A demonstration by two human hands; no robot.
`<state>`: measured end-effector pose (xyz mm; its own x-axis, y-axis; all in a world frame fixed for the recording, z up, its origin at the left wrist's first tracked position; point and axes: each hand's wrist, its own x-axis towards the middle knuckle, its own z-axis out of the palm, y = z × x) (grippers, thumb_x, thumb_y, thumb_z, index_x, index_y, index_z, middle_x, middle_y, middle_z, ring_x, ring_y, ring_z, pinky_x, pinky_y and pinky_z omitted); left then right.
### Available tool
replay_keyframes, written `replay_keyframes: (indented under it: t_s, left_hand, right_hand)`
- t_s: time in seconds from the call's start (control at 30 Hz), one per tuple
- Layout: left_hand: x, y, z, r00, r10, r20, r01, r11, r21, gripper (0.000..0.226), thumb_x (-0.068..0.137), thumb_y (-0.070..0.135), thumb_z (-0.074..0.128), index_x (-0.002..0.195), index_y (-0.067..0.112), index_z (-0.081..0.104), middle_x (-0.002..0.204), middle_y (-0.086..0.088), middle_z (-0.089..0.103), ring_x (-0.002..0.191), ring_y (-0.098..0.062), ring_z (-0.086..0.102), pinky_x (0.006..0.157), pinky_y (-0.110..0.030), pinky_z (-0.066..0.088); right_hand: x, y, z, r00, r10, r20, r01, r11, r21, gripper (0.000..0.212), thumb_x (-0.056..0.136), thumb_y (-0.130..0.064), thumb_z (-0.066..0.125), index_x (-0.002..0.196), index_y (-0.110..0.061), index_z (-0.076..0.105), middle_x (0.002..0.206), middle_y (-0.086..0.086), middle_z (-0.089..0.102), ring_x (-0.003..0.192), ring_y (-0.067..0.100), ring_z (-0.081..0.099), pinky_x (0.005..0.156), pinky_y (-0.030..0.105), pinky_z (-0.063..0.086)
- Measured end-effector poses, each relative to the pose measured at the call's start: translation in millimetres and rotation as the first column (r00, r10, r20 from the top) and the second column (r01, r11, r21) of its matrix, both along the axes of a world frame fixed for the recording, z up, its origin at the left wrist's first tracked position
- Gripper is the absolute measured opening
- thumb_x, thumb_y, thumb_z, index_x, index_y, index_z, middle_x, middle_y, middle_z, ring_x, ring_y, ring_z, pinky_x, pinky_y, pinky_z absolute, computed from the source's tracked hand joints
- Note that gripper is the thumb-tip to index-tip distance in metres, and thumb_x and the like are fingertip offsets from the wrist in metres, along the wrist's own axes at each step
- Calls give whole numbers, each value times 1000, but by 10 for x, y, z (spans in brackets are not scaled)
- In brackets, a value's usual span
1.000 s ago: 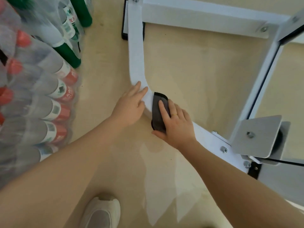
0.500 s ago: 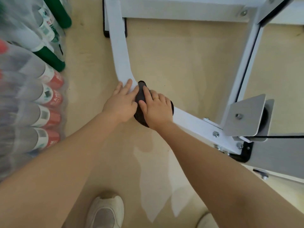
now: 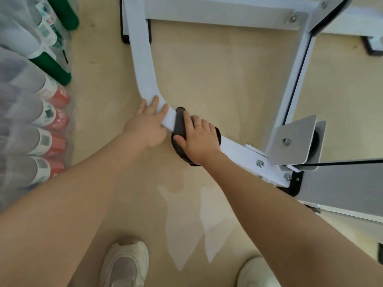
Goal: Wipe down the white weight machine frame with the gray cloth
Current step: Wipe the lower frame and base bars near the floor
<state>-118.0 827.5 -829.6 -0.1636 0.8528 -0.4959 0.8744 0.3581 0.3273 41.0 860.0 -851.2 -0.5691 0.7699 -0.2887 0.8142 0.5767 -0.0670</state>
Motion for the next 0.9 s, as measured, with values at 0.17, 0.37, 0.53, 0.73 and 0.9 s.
replay_keyframes:
  t_s: [0.17,0.37,0.53,0.73,0.9]
  left_hand:
    - [52,1,50,1000,17,2,-17,1000,-5,59,95,25,32,148,26,6,156,1,-11,142,-26,-11,114,-35,4]
    - [337,-30,-5,992,59,-111,-51,995,81,69,93,34,39,147,10,6,156,-10,-8,143,-23,-8,114,-39,-1]
    - [567,-40,-38,998,28,-54,-24,996,85,84,89,43,51,145,1,5,155,-13,-9,143,-25,-6,114,-39,1]
    - [587,-44,34,998,26,-61,-19,994,104,87,86,38,59,145,0,8,155,-15,-3,143,-25,-1,115,-35,9]
    - [489,-77,71,992,-54,-114,63,995,80,66,94,16,44,147,6,5,155,-11,-8,143,-23,-2,113,-34,11]
  right_hand:
    - [197,-11,3,991,132,21,-132,991,31,74,93,-45,42,149,-16,5,154,12,14,135,29,24,109,36,14]
    - [1137,-121,37,988,68,141,-71,997,22,67,97,-30,43,149,-12,4,156,13,2,143,26,9,115,35,1]
    - [1364,-179,75,957,71,280,-87,995,46,69,99,-29,35,146,-12,-12,155,13,-10,144,25,-3,115,36,-2]
    - [503,-73,-10,986,129,102,-131,991,12,69,97,-38,36,149,-14,-3,156,12,-7,143,25,-1,114,39,-1]
    - [451,-17,16,975,211,68,-213,977,19,71,94,-39,42,149,-18,3,156,13,4,141,27,13,114,38,7]
